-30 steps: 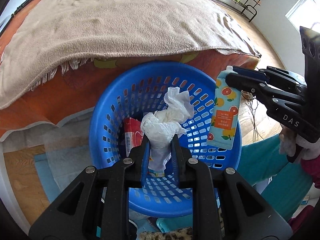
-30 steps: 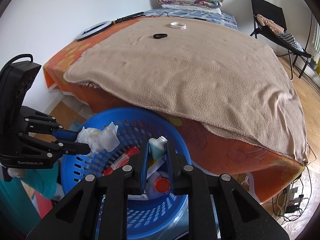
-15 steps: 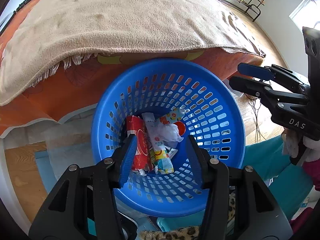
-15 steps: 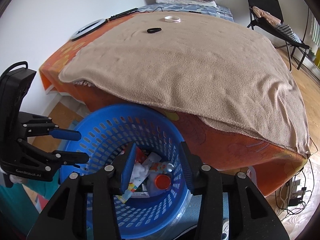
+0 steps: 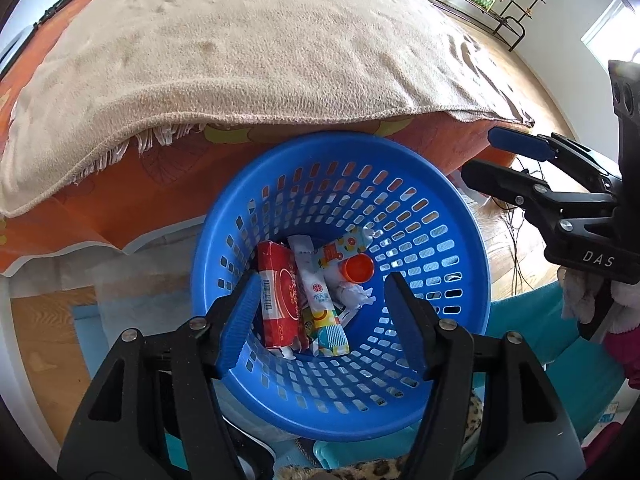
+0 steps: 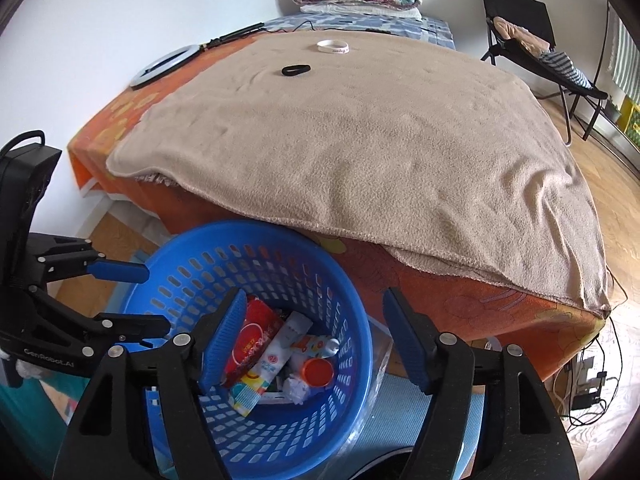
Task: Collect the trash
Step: 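Open both tools above the blue basket to drop bag and tube, then move both tools back over the bed toward the hair tie and wristband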
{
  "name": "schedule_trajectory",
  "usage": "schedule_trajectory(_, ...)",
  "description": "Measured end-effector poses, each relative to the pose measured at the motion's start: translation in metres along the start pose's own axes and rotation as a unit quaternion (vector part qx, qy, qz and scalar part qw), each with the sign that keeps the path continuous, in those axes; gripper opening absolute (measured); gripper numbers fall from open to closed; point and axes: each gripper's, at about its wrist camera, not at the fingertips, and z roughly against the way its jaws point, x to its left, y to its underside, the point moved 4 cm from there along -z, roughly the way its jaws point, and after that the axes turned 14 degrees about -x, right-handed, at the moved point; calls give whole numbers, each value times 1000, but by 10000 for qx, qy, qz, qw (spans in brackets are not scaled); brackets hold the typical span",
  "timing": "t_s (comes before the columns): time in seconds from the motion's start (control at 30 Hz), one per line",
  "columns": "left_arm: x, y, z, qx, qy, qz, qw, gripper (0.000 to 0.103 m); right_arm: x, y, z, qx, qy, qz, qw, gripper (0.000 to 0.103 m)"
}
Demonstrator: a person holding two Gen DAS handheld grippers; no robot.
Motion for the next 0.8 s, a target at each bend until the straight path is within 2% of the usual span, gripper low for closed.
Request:
schedule_trajectory(0.4, 1, -27, 10, -324, -35, -27, 9995, 66, -11, -12, 0, -38, 219, -223, 9995, 71)
schedule_trajectory(0.5, 3, -43, 15, -472, -109, -56, 9988, 66, -17, -19, -1, -40, 316, -344, 9989, 78)
schedule_trajectory(0.67, 14, -81, 23, -714, -177, 19, 9973, 66, -31, -34, -2, -135, 330, -626, 9974, 79)
schedule_trajectory(0.8, 30, -121, 28, -988, -385, -14, 9944, 66, -42, -52, -3, -322, 369, -758, 9959, 79)
